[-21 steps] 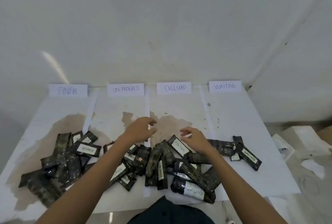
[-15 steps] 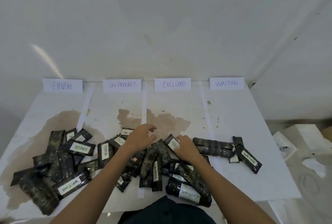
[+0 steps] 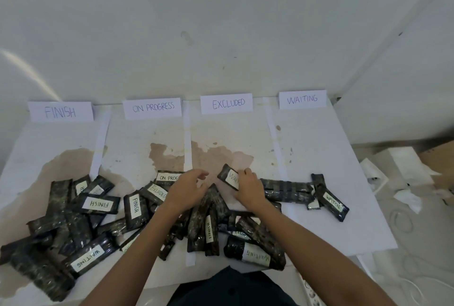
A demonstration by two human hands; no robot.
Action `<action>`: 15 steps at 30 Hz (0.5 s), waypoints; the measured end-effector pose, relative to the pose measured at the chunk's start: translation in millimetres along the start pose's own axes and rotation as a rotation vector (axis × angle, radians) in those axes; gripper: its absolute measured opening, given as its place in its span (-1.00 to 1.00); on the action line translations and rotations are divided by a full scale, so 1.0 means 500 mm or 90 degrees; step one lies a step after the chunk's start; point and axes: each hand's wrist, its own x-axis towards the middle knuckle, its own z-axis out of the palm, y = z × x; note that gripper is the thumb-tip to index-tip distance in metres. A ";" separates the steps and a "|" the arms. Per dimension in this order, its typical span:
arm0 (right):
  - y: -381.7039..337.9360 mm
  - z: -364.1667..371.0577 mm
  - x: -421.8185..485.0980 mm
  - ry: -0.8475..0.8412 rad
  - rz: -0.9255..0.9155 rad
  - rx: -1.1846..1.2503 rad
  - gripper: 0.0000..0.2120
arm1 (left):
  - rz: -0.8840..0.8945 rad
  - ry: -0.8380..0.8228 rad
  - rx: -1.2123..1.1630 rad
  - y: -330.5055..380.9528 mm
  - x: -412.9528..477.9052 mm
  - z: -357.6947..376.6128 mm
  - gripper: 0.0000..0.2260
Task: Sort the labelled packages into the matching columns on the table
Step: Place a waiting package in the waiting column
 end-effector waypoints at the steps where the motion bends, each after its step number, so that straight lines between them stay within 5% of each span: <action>1: 0.006 -0.022 0.005 0.019 -0.006 0.006 -0.54 | 0.010 0.004 0.003 0.008 0.010 -0.005 -0.71; 7: 0.100 -0.170 0.043 0.105 -0.020 -0.027 -0.49 | 0.053 0.000 0.036 0.069 0.101 -0.016 -0.68; 15: 0.288 -0.313 0.155 0.083 0.000 -0.057 -0.45 | 0.063 -0.018 0.072 0.192 0.273 0.048 -0.68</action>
